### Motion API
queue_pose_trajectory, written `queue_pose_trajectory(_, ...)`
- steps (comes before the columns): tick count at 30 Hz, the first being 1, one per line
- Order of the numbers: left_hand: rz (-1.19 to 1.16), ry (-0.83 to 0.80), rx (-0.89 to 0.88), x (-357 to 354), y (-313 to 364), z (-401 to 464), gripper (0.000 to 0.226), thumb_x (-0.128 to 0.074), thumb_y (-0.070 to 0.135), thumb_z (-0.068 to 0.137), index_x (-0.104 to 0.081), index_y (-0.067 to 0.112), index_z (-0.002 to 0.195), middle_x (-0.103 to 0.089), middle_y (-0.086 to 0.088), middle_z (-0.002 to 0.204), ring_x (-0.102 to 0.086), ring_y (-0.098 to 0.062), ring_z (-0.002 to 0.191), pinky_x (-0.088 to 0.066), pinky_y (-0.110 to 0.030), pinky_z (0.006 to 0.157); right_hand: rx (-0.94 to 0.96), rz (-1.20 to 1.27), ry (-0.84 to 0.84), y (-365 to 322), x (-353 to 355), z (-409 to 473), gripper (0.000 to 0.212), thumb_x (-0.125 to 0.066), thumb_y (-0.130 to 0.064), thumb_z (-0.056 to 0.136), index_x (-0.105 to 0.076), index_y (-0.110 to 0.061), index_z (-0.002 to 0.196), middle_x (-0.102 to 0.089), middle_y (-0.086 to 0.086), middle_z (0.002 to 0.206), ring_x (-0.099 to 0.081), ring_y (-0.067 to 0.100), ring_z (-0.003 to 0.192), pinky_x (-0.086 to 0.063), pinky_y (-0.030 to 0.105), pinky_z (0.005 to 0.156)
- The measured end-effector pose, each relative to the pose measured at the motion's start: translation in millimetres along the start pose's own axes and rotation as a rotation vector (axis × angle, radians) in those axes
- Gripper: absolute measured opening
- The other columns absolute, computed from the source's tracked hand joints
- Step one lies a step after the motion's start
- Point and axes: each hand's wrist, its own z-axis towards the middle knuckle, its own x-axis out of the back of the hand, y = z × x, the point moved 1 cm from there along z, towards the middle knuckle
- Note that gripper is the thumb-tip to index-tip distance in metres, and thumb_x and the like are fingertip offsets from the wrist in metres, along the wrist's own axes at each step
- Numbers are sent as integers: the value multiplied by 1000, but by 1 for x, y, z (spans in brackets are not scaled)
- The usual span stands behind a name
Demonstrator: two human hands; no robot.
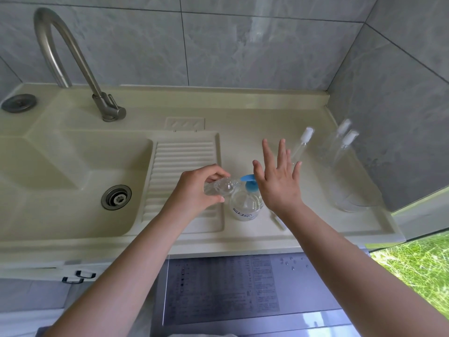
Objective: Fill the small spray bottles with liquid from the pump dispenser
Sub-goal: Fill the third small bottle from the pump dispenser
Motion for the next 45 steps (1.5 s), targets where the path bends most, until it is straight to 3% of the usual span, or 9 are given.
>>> queue_pose_trajectory(8, 7, 5, 16, 0, -2, 0, 50, -89, 6, 61, -71, 26, 103, -71, 16, 95, -62, 4, 94, -33, 5, 77, -24, 132, -5, 4, 3, 2, 69, -28, -59, 102, 2, -37, 159, 16, 10, 166, 6, 31, 154, 6, 58, 120)
queue_pose_trajectory(12, -7, 5, 6, -1, 0, 0, 49, -89, 4, 61, -71, 24, 102, -72, 16, 93, -61, 7, 93, -33, 4, 77, 21, 1, -20, 1, -1, 1, 66, -10, -59, 98, -3, -37, 160, 15, 8, 167, 5, 31, 154, 3, 57, 122)
queue_pose_trajectory(15, -11, 8, 6, -3, -1, 1, 49, -89, 4, 61, -71, 26, 102, -71, 16, 92, -60, 7, 93, -32, 4, 75, 18, 19, 3, 1, -1, 1, 60, -20, -50, 105, 3, -37, 159, 15, 8, 167, 5, 30, 155, 3, 55, 122)
queue_pose_trajectory(22, -14, 8, 5, -3, -2, 1, 50, -89, 5, 60, -71, 26, 102, -71, 17, 92, -60, 9, 92, -33, 4, 77, -20, 143, -14, 1, 4, 2, 67, -29, -55, 103, 2, -35, 159, 16, 11, 166, 4, 31, 154, 3, 60, 121)
queue_pose_trajectory(27, -12, 2, 3, -4, -2, 2, 51, -88, 4, 60, -71, 27, 102, -72, 15, 95, -63, -1, 94, -34, 4, 78, 8, 2, 4, 0, -1, -1, 60, -21, -49, 105, 2, -36, 159, 14, 9, 167, 4, 31, 155, 2, 55, 123)
queue_pose_trajectory(34, -4, -3, 6, -4, -4, 2, 52, -89, 6, 60, -70, 29, 102, -71, 15, 94, -64, -2, 93, -33, 4, 77, -8, 107, -7, 0, 6, 0, 66, -26, -53, 103, 3, -35, 159, 16, 10, 167, 7, 31, 154, 4, 57, 121)
queue_pose_trajectory(39, -14, 0, 12, -4, -4, 3, 51, -89, 6, 60, -70, 29, 103, -71, 15, 94, -63, 0, 94, -33, 4, 76, -19, 15, -39, -1, 1, -2, 60, -18, -47, 104, 4, -36, 159, 15, 10, 167, 4, 32, 154, 1, 56, 122)
queue_pose_trajectory(45, -17, -5, 9, -4, -3, 4, 51, -89, 5, 60, -70, 28, 101, -71, 17, 91, -63, 3, 92, -34, 3, 76, -21, 26, -9, -1, 2, -2, 62, -23, -50, 105, 2, -35, 159, 12, 10, 167, 4, 32, 154, 2, 55, 122)
